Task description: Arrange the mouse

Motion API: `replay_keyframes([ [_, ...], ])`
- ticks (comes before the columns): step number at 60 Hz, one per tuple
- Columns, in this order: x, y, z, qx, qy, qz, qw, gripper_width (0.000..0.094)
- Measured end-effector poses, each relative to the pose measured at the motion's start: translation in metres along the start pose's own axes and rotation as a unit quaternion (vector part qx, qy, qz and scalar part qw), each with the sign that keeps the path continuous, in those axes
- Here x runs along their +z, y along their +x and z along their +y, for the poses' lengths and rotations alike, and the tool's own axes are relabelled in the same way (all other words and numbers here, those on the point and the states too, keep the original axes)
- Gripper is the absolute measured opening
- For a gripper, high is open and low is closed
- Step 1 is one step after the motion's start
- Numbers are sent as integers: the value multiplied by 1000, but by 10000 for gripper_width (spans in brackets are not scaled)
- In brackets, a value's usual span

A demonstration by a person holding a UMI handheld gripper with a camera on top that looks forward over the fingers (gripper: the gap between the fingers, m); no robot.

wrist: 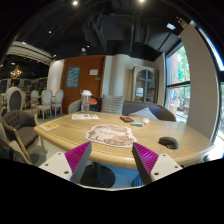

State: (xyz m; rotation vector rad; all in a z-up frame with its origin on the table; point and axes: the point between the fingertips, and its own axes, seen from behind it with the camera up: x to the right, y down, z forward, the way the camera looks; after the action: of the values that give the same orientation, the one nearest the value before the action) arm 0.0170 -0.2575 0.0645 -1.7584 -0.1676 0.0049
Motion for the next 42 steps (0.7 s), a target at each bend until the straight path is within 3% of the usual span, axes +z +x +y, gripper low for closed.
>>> replay_keyframes([
  [12,8,25,-3,26,-7,-10,1000,848],
  [20,14,64,1,8,-13,25,1000,847],
  [33,57,188,29,20,-63,93,993,844],
  [42,84,264,49,11,-121,130,984,844],
])
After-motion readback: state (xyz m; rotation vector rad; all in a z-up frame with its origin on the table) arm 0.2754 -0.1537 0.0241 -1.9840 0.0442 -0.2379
